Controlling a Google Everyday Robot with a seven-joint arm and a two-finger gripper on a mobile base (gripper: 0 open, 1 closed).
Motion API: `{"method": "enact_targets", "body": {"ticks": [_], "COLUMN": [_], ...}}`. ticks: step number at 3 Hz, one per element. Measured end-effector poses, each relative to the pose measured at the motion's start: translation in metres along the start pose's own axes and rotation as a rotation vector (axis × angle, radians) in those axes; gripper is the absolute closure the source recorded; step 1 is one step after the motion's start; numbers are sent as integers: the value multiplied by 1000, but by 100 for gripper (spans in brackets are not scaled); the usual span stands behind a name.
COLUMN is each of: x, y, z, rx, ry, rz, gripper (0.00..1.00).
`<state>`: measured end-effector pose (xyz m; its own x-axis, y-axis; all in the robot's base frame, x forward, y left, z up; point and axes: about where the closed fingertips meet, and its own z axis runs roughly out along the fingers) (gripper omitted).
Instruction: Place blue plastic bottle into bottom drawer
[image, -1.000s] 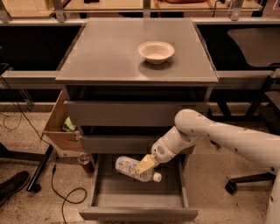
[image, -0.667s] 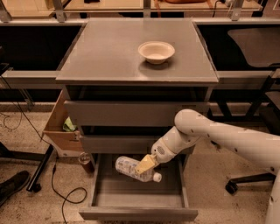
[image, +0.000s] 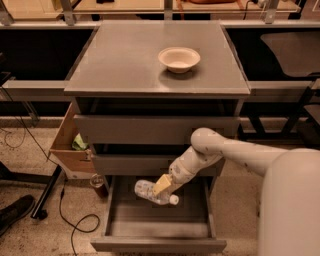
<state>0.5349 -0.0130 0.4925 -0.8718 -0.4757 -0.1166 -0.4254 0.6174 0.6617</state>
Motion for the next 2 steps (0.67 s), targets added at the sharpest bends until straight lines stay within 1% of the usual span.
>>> {"method": "enact_targets", "body": {"ticks": [1, 2], "x": [11, 35], "y": [-76, -120], "z": [80, 130], "rx": [-62, -111], "ry": [51, 79], "rz": [238, 399], "gripper": [100, 100]}}
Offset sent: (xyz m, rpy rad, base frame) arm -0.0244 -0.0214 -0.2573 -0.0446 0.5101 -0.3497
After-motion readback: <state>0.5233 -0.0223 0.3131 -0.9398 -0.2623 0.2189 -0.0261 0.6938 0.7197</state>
